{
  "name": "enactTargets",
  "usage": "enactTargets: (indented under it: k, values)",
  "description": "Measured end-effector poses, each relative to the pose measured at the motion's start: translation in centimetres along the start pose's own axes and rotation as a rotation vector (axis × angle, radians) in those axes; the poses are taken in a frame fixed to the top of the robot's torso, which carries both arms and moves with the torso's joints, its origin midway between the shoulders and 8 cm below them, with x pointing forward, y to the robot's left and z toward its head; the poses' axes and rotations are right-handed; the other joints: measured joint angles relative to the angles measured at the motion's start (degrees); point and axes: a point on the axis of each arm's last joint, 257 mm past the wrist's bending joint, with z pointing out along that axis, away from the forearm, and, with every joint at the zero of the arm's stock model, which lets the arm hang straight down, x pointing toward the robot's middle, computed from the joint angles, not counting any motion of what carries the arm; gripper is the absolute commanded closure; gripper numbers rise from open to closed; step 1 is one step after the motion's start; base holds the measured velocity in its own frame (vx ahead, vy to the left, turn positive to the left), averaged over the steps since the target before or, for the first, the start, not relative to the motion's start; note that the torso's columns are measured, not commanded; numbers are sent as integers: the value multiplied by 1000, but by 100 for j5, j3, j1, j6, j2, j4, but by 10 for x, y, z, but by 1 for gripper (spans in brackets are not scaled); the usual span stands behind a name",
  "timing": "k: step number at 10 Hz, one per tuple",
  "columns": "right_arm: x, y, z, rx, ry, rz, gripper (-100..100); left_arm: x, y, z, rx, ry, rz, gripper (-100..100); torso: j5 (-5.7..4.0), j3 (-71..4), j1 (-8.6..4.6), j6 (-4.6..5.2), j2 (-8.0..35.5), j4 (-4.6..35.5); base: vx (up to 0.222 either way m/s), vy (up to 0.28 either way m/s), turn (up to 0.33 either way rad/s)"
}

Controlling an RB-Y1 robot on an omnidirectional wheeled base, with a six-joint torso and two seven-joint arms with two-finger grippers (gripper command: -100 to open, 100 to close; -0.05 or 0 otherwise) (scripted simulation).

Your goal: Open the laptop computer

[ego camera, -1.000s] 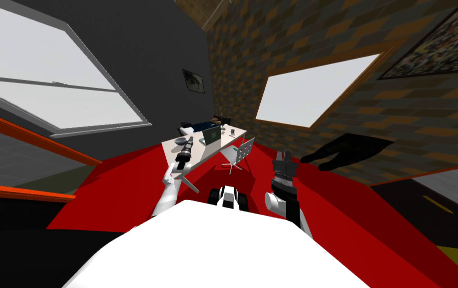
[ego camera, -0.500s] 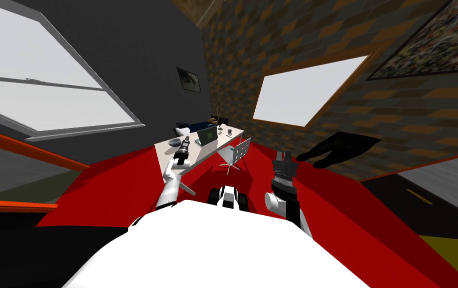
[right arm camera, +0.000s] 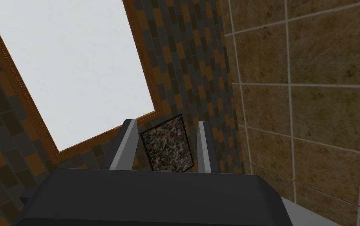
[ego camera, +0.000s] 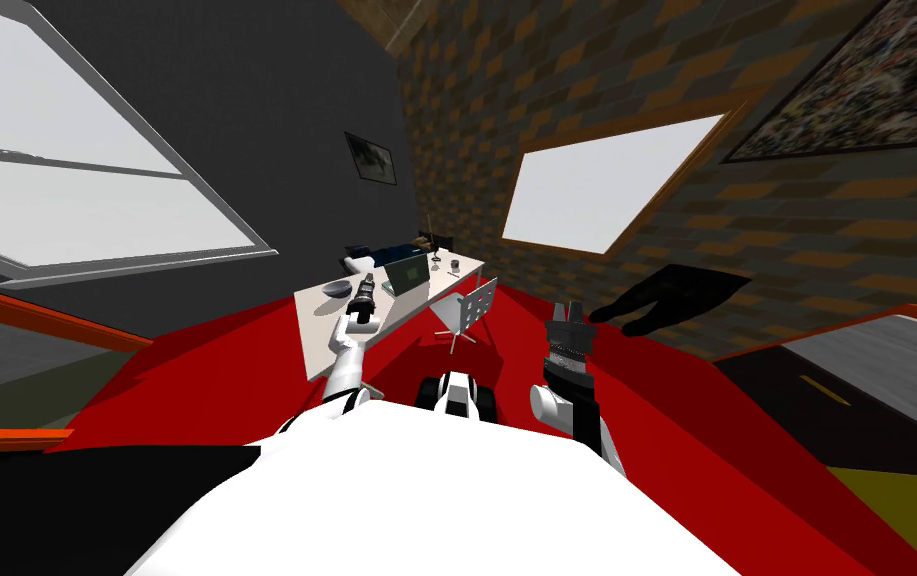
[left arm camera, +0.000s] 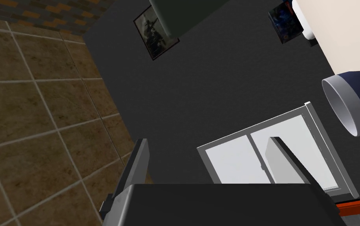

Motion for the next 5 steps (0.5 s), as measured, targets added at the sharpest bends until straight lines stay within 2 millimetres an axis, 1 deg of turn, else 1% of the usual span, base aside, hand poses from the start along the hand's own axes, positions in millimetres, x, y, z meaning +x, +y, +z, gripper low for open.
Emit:
enactTargets:
  k: [1, 3, 5]
  values:
    - [0, 0, 0, 0, 0, 0, 0, -8, 10, 4, -30, -14, -4, -100, -1, -1, -4, -2, -2, -1, 108, -66, -1]
    - [0, 0, 0, 0, 0, 0, 0, -10, 19, 12, -67, -29, -15, -100, 4, 18, 14, -1, 29, 8, 96, -44, -21]
    - [0, 0, 0, 0, 0, 0, 0, -14, 32, 20, -117, -52, -28, -100, 1, 3, 3, -1, 4, 1, 144, -61, -19]
